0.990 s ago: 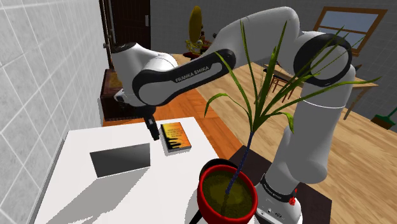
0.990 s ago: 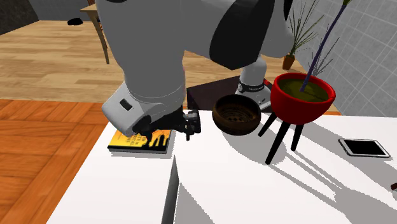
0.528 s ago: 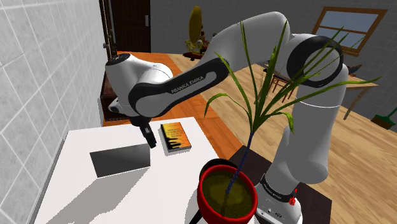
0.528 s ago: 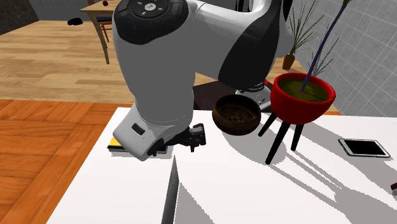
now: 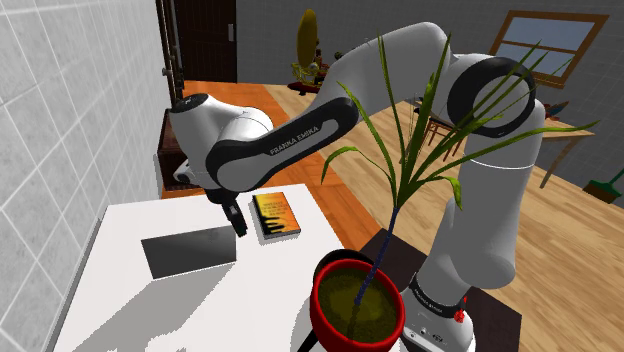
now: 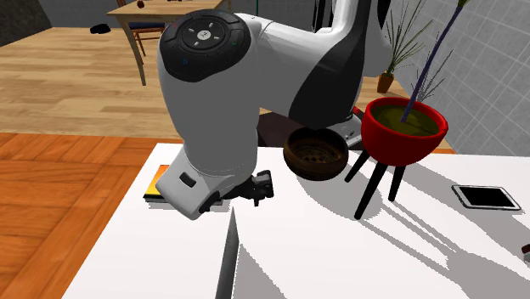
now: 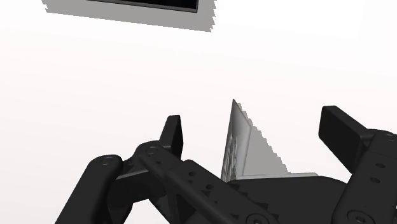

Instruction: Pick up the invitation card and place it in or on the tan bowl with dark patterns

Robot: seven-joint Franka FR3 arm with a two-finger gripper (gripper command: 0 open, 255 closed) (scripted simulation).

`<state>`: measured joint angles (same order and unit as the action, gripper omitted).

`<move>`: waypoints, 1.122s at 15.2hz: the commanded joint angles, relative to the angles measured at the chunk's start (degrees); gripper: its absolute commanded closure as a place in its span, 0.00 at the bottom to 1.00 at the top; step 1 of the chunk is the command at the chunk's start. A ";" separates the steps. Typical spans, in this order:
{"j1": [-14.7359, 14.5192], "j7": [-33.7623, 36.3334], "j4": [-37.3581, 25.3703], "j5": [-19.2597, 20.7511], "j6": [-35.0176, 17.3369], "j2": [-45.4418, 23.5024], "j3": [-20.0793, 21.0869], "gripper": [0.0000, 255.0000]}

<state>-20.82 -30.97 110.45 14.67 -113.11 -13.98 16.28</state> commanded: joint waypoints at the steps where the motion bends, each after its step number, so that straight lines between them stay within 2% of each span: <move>1: 0.00 0.00 0.01 0.00 -0.02 0.00 0.00 0.00; 2: 0.00 0.00 0.01 0.00 -0.01 0.00 0.00 0.00; 3: 0.00 0.00 0.01 0.00 -0.01 0.00 0.00 1.00; 12: 0.00 0.00 0.01 0.00 -0.02 0.00 0.00 1.00; 17: 0.08 -0.94 -1.77 -0.81 3.26 1.67 0.20 1.00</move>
<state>-20.79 -31.68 108.81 14.06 -110.45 -12.82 16.44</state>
